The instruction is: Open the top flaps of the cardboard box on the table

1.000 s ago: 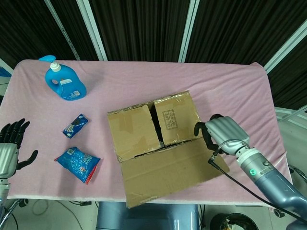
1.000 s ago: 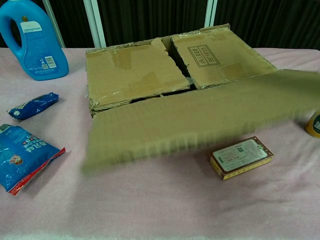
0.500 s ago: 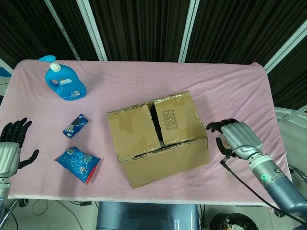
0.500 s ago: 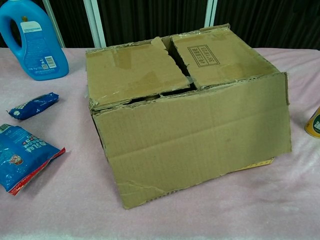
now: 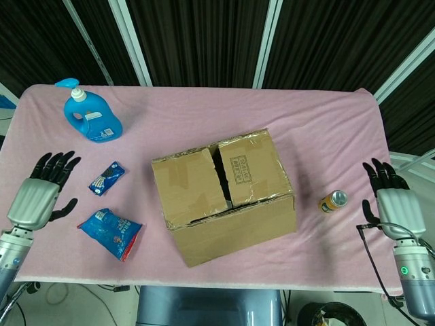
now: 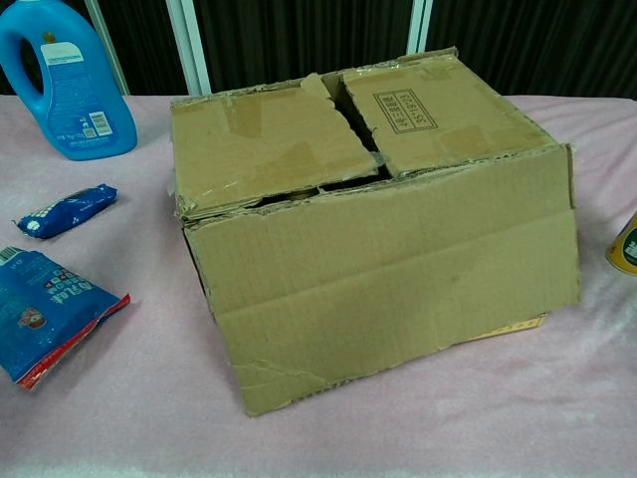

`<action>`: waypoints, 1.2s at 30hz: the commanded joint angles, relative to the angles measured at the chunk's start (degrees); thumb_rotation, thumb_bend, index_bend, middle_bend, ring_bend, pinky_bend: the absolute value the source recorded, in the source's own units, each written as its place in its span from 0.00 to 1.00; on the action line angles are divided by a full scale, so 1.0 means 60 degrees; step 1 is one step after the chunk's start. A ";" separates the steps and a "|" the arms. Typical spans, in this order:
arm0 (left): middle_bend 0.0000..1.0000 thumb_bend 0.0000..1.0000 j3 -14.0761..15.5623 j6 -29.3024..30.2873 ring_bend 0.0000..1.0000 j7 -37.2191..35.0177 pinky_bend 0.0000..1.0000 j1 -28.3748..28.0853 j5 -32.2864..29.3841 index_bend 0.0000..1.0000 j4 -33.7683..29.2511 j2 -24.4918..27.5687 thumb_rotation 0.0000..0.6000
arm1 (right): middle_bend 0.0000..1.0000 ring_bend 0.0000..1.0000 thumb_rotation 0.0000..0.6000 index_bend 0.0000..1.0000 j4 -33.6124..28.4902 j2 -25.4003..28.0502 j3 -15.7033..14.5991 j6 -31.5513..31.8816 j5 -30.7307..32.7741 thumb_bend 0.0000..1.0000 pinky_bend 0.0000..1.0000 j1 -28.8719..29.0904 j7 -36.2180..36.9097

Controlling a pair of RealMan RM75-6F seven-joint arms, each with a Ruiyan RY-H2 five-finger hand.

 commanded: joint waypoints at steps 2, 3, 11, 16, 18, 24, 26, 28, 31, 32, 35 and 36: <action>0.03 0.34 -0.0662 -0.1673 0.00 0.0798 0.05 -0.1434 -0.0209 0.01 -0.1099 0.0758 1.00 | 0.00 0.00 1.00 0.01 0.1296 -0.1025 -0.0089 0.0507 -0.0112 0.54 0.22 -0.0655 0.0707; 0.03 0.37 -0.0763 -0.1947 0.00 0.0917 0.06 -0.1668 -0.0282 0.02 -0.1221 0.0810 1.00 | 0.00 0.00 1.00 0.01 0.1490 -0.1154 -0.0073 0.0528 -0.0125 0.54 0.22 -0.0716 0.0887; 0.16 0.66 -0.1641 -0.4308 0.11 0.2278 0.23 -0.4006 -0.1463 0.12 -0.1321 0.0414 1.00 | 0.00 0.00 1.00 0.02 0.2871 -0.1881 0.0247 0.0563 -0.0414 0.56 0.22 -0.0937 0.2260; 0.22 0.77 -0.1897 -0.5757 0.16 0.3019 0.27 -0.5570 -0.2474 0.15 -0.0674 -0.0296 1.00 | 0.00 0.00 1.00 0.02 0.3243 -0.2048 0.0389 0.0452 -0.0517 0.57 0.22 -0.1014 0.2844; 0.24 0.79 -0.1911 -0.6262 0.17 0.3165 0.28 -0.6071 -0.2836 0.17 -0.0434 -0.0503 1.00 | 0.00 0.00 1.00 0.02 0.3303 -0.2080 0.0427 0.0394 -0.0507 0.57 0.22 -0.1045 0.2984; 0.33 0.82 -0.1808 -0.7420 0.24 0.3540 0.34 -0.7605 -0.3715 0.25 0.0598 -0.1326 1.00 | 0.00 0.00 1.00 0.02 0.3404 -0.2118 0.0572 0.0230 -0.0468 0.57 0.22 -0.1128 0.3296; 0.36 0.82 -0.1716 -0.7604 0.26 0.3642 0.35 -0.8030 -0.3896 0.27 0.0976 -0.1647 1.00 | 0.00 0.00 1.00 0.02 0.3420 -0.2117 0.0616 0.0175 -0.0456 0.57 0.22 -0.1149 0.3347; 0.37 0.82 -0.1641 -0.7691 0.26 0.3706 0.36 -0.8337 -0.3989 0.27 0.1282 -0.1935 1.00 | 0.00 0.00 1.00 0.02 0.3428 -0.2120 0.0655 0.0140 -0.0450 0.57 0.22 -0.1165 0.3388; 0.38 0.82 -0.1518 -0.7784 0.27 0.3726 0.36 -0.8773 -0.4137 0.28 0.1738 -0.2390 1.00 | 0.00 0.00 1.00 0.03 0.3446 -0.2125 0.0710 0.0081 -0.0439 0.57 0.22 -0.1194 0.3428; 0.39 0.82 -0.1459 -0.7828 0.27 0.3722 0.37 -0.8939 -0.4186 0.29 0.1922 -0.2570 1.00 | 0.00 0.00 1.00 0.03 0.3444 -0.2126 0.0733 0.0047 -0.0423 0.57 0.22 -0.1207 0.3449; 0.42 0.84 -0.1318 -0.7946 0.30 0.3717 0.40 -0.9257 -0.4283 0.31 0.2272 -0.2892 1.00 | 0.00 0.00 1.00 0.03 0.3448 -0.2131 0.0780 -0.0011 -0.0396 0.57 0.22 -0.1230 0.3483; 0.43 0.84 -0.1249 -0.7985 0.31 0.3709 0.40 -0.9390 -0.4325 0.31 0.2420 -0.3023 1.00 | 0.00 0.00 1.00 0.03 0.3455 -0.2135 0.0800 -0.0032 -0.0393 0.57 0.22 -0.1240 0.3487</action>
